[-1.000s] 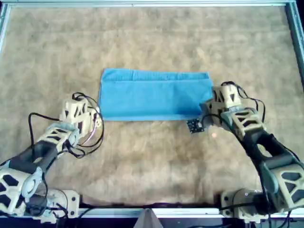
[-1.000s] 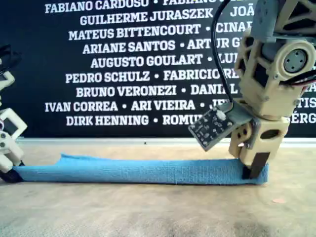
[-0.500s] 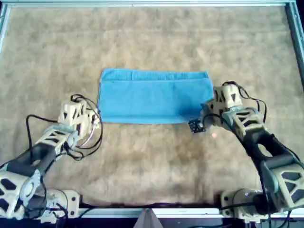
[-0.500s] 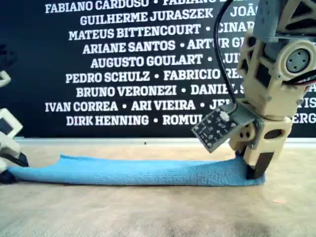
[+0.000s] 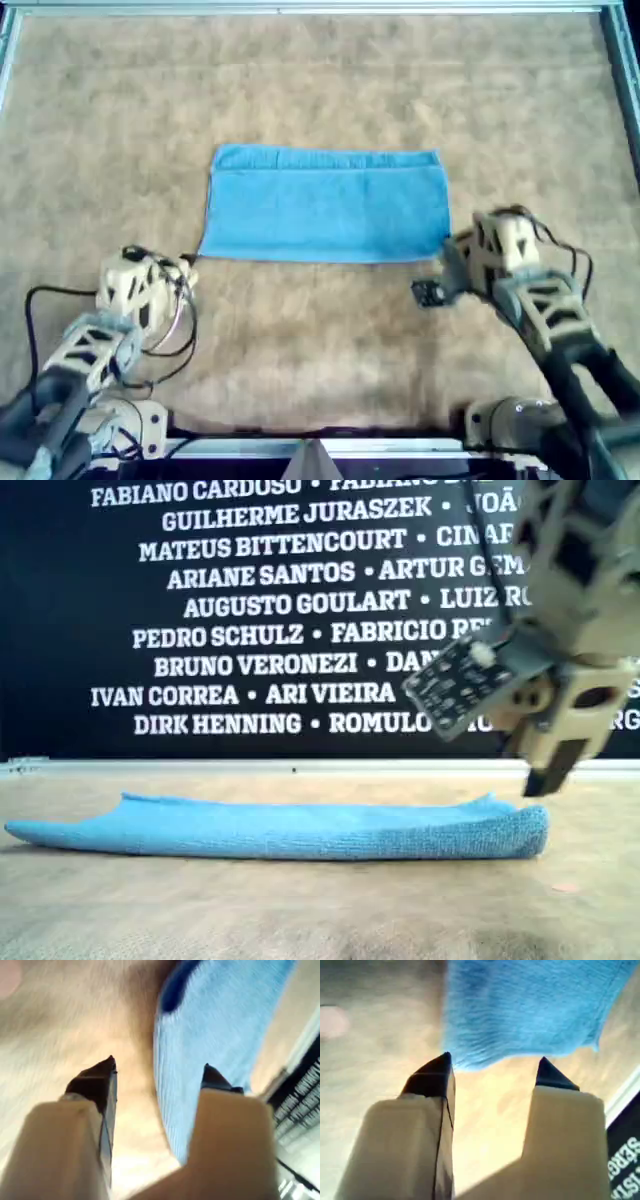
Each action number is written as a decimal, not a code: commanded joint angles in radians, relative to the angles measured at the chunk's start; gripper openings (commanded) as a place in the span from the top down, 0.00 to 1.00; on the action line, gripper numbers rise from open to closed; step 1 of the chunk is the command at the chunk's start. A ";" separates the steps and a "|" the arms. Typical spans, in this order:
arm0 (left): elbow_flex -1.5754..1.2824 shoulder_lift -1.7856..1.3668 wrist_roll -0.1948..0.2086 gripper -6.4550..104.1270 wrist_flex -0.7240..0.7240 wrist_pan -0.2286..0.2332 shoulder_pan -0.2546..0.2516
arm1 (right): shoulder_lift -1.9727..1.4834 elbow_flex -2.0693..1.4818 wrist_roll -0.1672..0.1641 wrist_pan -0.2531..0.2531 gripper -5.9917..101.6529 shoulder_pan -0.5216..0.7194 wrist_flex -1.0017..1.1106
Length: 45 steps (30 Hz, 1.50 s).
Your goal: Fold a cloth
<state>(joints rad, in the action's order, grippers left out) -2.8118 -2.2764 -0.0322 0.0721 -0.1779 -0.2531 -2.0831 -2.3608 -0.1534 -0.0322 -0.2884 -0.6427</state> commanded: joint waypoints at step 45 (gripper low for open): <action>-0.201 -0.606 -0.005 0.39 -0.009 0.006 0.026 | 0.117 0.129 0.015 0.181 0.08 -0.003 -0.002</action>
<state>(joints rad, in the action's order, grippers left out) -3.0296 -2.8578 -0.0322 0.0721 -0.1779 -0.2485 -2.0264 -2.3378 -0.1442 0.1181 -0.2853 -0.6581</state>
